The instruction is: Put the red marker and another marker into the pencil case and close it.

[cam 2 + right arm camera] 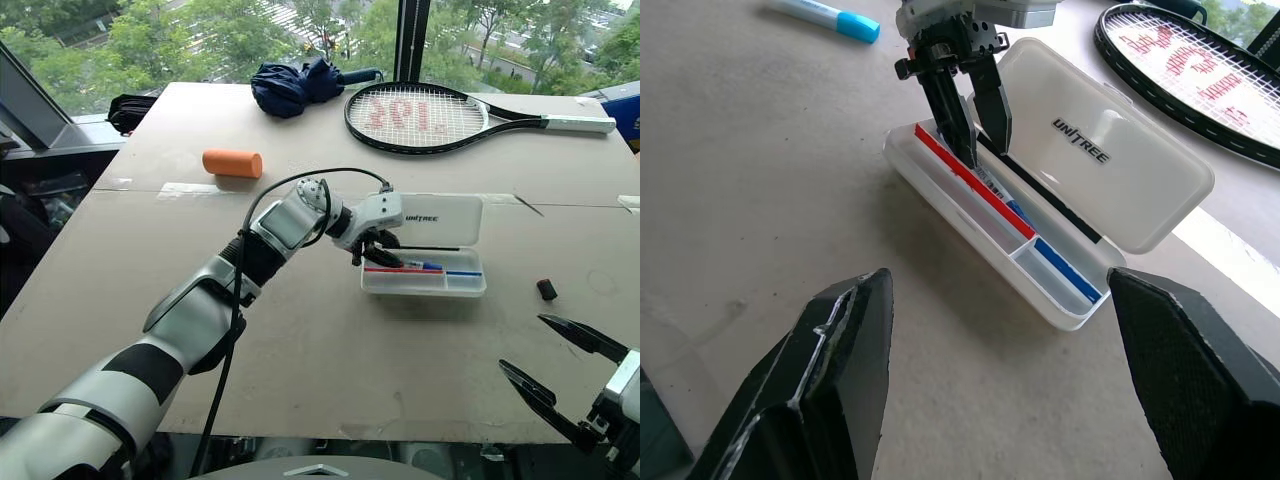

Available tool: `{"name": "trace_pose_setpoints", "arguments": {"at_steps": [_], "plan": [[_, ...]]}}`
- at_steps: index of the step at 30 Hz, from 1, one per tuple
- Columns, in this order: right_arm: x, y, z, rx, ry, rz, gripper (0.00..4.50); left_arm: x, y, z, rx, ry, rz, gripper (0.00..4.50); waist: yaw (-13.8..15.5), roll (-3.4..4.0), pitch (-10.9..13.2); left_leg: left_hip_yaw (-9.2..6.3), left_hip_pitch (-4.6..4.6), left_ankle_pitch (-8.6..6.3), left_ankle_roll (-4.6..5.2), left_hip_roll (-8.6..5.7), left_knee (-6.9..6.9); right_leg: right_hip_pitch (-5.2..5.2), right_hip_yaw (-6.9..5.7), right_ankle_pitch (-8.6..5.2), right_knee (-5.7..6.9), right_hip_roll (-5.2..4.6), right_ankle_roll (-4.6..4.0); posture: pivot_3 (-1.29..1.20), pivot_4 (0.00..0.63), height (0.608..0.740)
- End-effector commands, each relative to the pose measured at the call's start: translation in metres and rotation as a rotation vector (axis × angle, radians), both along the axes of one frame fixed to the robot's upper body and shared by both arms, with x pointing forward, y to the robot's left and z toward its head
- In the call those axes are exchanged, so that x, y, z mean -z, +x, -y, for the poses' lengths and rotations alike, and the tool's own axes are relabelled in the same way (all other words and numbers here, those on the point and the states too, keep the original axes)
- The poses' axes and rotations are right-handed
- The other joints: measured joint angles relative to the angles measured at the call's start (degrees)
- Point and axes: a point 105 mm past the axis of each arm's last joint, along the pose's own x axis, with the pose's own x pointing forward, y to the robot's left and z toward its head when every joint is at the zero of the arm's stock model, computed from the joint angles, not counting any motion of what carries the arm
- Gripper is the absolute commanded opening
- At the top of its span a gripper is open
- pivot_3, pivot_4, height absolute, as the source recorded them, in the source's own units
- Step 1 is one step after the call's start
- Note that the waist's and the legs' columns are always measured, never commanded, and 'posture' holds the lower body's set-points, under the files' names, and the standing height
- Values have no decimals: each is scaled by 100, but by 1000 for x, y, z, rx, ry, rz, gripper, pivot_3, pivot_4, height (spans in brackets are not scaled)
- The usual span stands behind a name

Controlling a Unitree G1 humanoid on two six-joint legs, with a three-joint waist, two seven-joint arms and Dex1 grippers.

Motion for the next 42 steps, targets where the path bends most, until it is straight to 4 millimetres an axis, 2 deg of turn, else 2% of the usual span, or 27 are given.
{"name": "trace_pose_setpoints", "arguments": {"at_steps": [1,2,4,6,7,8,10,13,17,19,21,24,27,28,29,33,37,38,40,41,42], "plan": [[-1,14,-12,-24,79,-29,3417,-41,-7,-33,-23,-112,-13,2244,-41,2,1,-3,0,0,0,0,0,-1,0,0,4,0,0,0,150,732],[-5,22,-19,-44,140,-14,3417,-46,-10,-50,-60,-122,-33,2244,-130,2,5,-6,6,0,0,4,-1,-1,2,0,6,2,-1,0,150,732],[-10,31,-28,-71,187,4,3417,-50,-15,-72,-123,-135,-58,2244,-210,24,3,5,22,0,-1,40,-8,-2,18,2,12,3,-3,0,150,732],[-11,37,-38,-107,167,8,3920,-53,-18,-90,-179,-142,-53,2301,-120,38,7,-10,19,1,-1,36,-8,-1,5,1,19,4,-3,0,150,732],[-13,40,-51,-169,186,20,4065,-50,-15,-122,-282,-135,-37,2301,-96,35,8,-16,15,1,-1,33,-7,-1,-1,0,18,6,-2,0,150,732],[-13,41,-61,-233,191,18,4482,-47,-17,-152,-337,-112,2,2301,-162,32,11,-21,13,1,-1,24,-6,1,-8,0,15,6,-2,0,150,732],[-13,43,-75,-327,211,1,4482,-43,-24,-194,-430,-87,24,2301,-182,34,16,-10,18,1,-1,36,-13,-4,9,1,18,8,-3,0,150,732],[-13,48,-83,-379,215,-4,4482,-30,-25,-220,-474,-20,62,2301,-76,24,19,-21,10,1,-1,39,-5,-9,-4,1,17,9,-3,0,150,732],[-12,50,-88,-418,206,5,4482,-14,-22,-234,-506,21,70,2301,169,16,21,-46,4,1,-1,0,12,23,-36,0,-1,-25,1,0,150,732],[-11,49,-89,-429,204,-1,4482,-5,-19,-233,-498,44,78,2301,176,10,19,-48,1,1,0,-9,17,26,-34,1,-4,-33,1,0,150,732],[-9,48,-89,-427,198,-3,4482,13,-13,-229,-478,89,75,2301,175,10,18,-48,2,1,0,-13,17,28,-33,1,-2,-36,2,0,150,732],[-8,46,-89,-427,187,-1,4482,26,-3,-228,-503,104,82,2301,165,6,15,-50,4,1,0,-21,18,27,-36,2,3,-33,2,0,150,732],[-6,43,-85,-405,181,-4,4500,36,-2,-228,-480,123,74,1459,157,14,8,-59,8,1,1,-22,18,29,-45,2,11,-30,2,0,150,732],[-6,42,-84,-393,183,-4,4500,36,-3,-227,-466,117,69,911,155,15,7,-61,10,1,0,-21,18,31,-47,1,12,-29,2,0,150,732],[-5,41,-82,-384,181,-4,4500,33,-3,-225,-461,96,65,738,154,20,4,-61,10,1,0,-21,18,31,-47,2,12,-29,2,0,150,732],[-3,40,-75,-340,180,-2,4500,10,-7,-213,-403,-9,51,754,146,20,4,-62,11,1,0,-19,18,34,-47,2,12,-29,2,0,150,732],[-2,37,-62,-264,183,0,4500,-14,-24,-177,-255,-72,20,754,131,12,9,-71,2,1,0,-13,18,32,-57,1,9,-29,2,0,150,732],[0,34,-54,-224,174,-4,4500,-24,-30,-151,-196,-107,18,754,135,12,9,-75,-3,1,0,-12,19,31,-60,1,8,-29,3,0,150,732],[2,27,-41,-167,151,-5,4500,-36,-41,-114,-104,-142,32,754,189,14,9,-87,-10,2,0,-14,21,31,-69,-3,8,-35,9,0,150,732],[2,24,-37,-149,140,-2,4500,-40,-46,-102,-76,-148,42,754,203,15,9,-93,-19,1,0,-14,29,31,-74,-3,8,-35,10,0,150,732],[2,21,-33,-136,131,-4,4500,-45,-50,-89,-60,-170,-18,754,174,14,8,-105,-35,1,0,-16,46,29,-83,-3,6,-35,10,0,150,732]]}}
